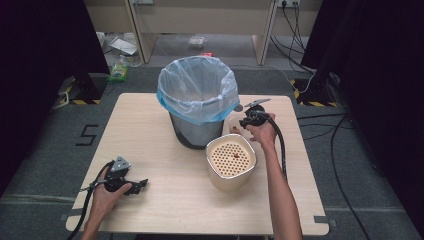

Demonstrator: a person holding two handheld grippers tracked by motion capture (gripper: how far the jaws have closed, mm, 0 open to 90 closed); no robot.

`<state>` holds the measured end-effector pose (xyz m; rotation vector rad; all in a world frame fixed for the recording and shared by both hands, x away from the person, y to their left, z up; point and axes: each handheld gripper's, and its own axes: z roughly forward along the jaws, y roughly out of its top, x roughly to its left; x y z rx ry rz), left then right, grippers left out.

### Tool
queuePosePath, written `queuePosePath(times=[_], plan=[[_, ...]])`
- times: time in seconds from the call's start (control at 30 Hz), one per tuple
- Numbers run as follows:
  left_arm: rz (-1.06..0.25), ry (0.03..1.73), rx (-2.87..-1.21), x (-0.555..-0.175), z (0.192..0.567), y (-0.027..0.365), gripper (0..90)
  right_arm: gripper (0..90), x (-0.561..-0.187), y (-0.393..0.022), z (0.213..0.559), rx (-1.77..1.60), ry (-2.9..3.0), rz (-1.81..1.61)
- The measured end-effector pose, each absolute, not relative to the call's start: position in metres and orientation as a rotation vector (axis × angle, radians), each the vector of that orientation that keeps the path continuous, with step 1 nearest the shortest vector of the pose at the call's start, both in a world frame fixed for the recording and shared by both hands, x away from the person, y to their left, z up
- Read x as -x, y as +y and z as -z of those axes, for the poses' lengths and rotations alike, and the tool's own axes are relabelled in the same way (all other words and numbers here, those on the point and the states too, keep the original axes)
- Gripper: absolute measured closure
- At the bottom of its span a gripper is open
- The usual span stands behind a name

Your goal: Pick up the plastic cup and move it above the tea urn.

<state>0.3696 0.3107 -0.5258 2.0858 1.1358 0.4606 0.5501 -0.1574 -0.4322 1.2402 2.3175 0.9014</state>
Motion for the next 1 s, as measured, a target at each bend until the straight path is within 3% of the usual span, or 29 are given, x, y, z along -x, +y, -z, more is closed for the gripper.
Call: queuePosePath(times=[0.4, 1.0], plan=[[-0.461, 1.136, -2.085, -0.370, 0.526, 0.311, 0.0, 86.7, -0.541, -0.169, 0.427, -1.189, 2.335, -0.979], [-0.460, 1.136, -2.085, -0.370, 0.526, 0.311, 0.0, 87.0, -0.508, -0.193, 0.382, -1.029, 2.108, -0.972]])
